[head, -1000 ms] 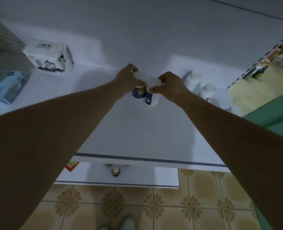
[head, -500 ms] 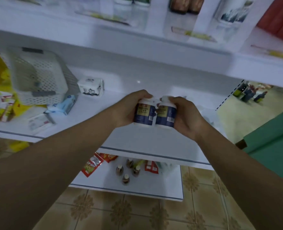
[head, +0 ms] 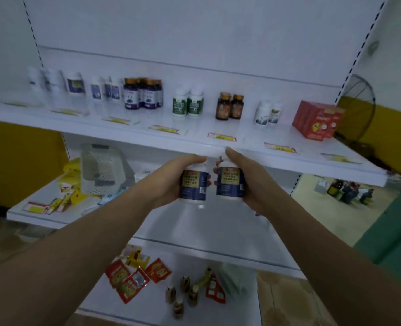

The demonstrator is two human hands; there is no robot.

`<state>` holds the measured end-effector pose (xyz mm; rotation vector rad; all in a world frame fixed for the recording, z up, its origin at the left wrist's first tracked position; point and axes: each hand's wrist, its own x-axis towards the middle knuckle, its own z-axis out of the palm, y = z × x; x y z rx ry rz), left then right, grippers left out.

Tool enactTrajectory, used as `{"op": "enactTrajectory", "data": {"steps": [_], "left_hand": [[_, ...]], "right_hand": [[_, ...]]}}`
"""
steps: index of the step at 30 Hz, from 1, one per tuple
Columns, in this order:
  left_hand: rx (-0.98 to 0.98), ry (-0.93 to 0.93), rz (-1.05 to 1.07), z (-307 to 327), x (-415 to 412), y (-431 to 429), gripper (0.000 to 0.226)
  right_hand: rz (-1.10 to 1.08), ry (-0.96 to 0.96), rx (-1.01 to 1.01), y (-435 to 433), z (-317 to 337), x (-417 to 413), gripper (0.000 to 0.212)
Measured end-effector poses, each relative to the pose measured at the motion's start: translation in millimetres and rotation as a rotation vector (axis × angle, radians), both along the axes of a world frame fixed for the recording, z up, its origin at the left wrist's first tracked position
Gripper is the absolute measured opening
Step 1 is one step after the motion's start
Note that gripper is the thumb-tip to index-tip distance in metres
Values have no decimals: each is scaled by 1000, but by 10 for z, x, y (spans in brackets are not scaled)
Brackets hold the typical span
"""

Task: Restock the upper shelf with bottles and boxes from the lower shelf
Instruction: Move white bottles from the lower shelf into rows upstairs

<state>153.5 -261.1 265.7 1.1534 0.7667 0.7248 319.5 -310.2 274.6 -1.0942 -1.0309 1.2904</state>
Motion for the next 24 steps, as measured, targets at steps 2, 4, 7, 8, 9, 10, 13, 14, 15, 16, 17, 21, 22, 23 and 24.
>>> {"op": "enactTrajectory", "data": {"steps": [2,4,7,8,9,10,13,14,15,16,17,21,22,23,24], "left_hand": [[36,-9,19,246,-19,-83,18],[73,-29,28,483,-61,-139,16],[128,-45,25,777,-161,-181,15],[147,-43,25,855,-210,-181,16],[165,-41,25,927,-268,-185,17],[180,-44,25,993,-335,-191,21],[212,-33,45,1153,-596,-197,31],[222,-32,62,1202,-707,-189,28],[233,-36,83,1249,-829,-179,23],[244,-46,105,1294,-965,-159,20],[260,-55,129,1333,-1109,-131,19],[310,-39,221,1384,-1726,13,9],[310,-37,249,1383,-1873,57,7],[305,-36,274,1380,-2015,109,6],[298,-33,296,1374,-2153,170,6]], "right_hand": [[-15,3,19,-84,203,-14,18],[-4,-22,41,-145,376,-48,17],[-14,-60,46,-171,629,-158,22],[-29,-49,55,-157,712,-206,21],[-33,-42,75,-138,787,-264,19],[-20,-42,104,-114,853,-333,17],[37,-30,183,-23,1006,-587,13],[57,-30,197,12,1054,-694,14],[80,-35,208,49,1101,-812,14],[105,-38,220,99,1144,-937,14],[134,-35,227,156,1183,-1074,14],[215,0,220,438,1292,-1645,18],[230,0,219,524,1310,-1779,18],[246,1,218,612,1324,-1910,19],[259,2,217,702,1332,-2030,22]]}}
